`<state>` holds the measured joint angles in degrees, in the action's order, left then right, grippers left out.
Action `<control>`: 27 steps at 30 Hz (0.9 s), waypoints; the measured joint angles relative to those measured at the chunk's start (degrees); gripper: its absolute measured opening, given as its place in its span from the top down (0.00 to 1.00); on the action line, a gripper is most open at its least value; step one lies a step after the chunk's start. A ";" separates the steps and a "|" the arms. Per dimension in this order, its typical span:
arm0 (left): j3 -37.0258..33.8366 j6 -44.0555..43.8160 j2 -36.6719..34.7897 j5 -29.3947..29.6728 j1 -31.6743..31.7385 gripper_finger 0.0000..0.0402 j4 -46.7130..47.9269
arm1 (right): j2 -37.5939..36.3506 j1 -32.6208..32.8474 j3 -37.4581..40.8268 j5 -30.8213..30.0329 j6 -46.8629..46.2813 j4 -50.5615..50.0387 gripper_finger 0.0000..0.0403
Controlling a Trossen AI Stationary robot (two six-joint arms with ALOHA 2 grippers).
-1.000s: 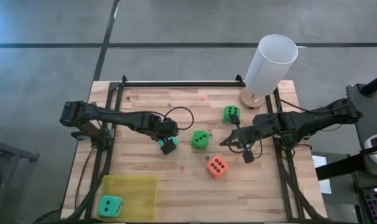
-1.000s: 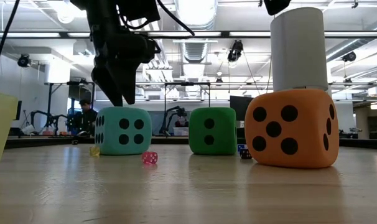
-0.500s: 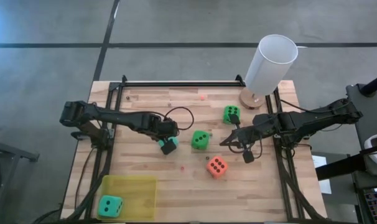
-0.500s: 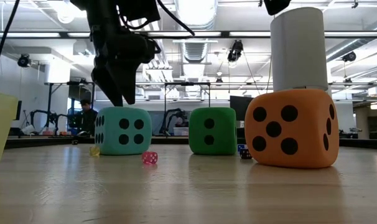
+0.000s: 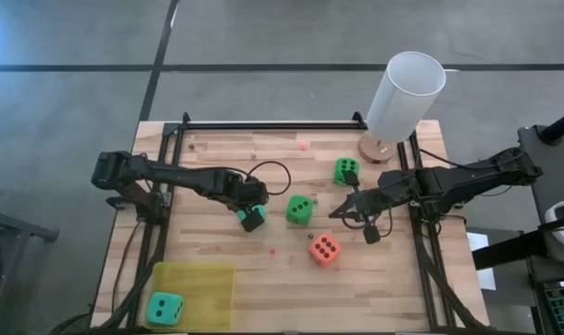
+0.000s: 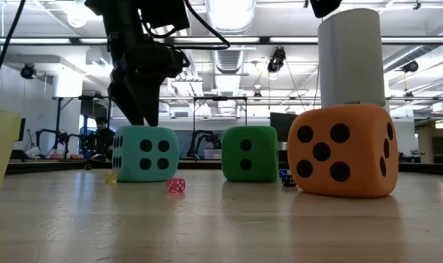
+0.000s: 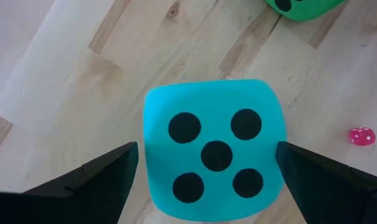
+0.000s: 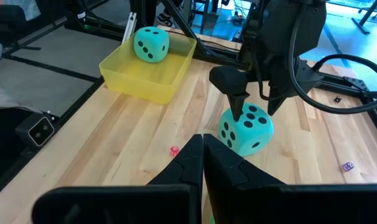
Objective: Pick & Place Dice
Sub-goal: Put the large blue dice into the yellow bin
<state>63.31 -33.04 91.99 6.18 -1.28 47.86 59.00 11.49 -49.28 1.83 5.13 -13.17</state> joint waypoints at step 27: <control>-0.02 4.55 -0.38 -0.43 -0.28 0.05 -0.40 | 0.01 0.00 0.00 -0.01 0.00 0.00 0.98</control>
<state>63.29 -28.49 91.61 5.75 -1.56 47.46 59.02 11.49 -49.28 1.82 5.13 -13.17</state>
